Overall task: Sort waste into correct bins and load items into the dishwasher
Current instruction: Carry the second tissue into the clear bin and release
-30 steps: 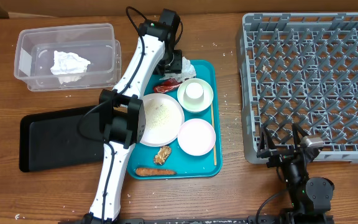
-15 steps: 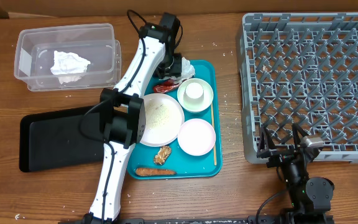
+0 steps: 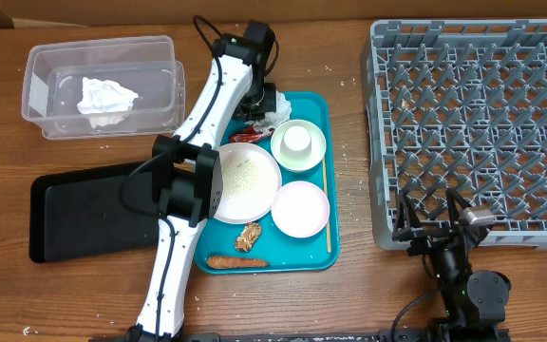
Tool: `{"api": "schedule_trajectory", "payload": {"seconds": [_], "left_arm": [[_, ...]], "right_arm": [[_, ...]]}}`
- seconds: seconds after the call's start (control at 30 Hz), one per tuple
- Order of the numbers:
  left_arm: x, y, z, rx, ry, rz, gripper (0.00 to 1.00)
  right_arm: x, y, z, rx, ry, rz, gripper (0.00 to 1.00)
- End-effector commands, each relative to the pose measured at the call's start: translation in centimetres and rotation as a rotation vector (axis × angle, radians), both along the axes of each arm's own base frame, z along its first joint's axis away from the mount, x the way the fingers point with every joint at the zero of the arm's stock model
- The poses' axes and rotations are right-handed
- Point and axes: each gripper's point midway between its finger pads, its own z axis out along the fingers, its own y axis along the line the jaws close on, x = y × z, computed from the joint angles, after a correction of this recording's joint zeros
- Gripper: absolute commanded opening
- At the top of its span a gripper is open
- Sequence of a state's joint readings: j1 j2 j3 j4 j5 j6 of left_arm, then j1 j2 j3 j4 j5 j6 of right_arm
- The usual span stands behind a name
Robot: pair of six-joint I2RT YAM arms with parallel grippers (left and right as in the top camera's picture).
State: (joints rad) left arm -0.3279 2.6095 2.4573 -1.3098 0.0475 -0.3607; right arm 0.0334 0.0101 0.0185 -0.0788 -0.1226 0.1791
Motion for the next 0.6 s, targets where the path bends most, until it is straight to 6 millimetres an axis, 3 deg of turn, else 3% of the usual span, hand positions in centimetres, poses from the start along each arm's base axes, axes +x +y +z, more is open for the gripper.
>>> {"api": "schedule_trajectory", "payload": {"seconds": [0.0,0.1,0.23,0.4,0.43,0.57], "left_arm": [[1.1,-0.5,4.4,-0.022,-0.095,-0.004,0.04],[1.3,-0.3,6.5,-0.03,-0.133,-0.001,0.04],[2.3,1.8,10.8,0.006,-0.242,0.039,0.04],[3.6,7.6,16.9,0.065,-0.391,0.139,0.04],[3.9,10.5,19.0,0.082,-0.438,0.196,0.04],[3.9,15.7,21.3,0.082,-0.478,0.301,0.04]], "right_arm": [[0.1,-0.2,-0.2,-0.001,-0.002,-0.01,1.0],[0.1,-0.2,-0.2,-0.001,-0.002,-0.01,1.0],[0.1,-0.2,-0.2,-0.001,-0.002,-0.01,1.0],[0.1,-0.2,-0.2,-0.001,-0.002,-0.01,1.0],[0.1,-0.2,-0.2,-0.001,-0.002,-0.01,1.0],[0.1,-0.2,-0.2,-0.001,-0.002,-0.01,1.0]]}}
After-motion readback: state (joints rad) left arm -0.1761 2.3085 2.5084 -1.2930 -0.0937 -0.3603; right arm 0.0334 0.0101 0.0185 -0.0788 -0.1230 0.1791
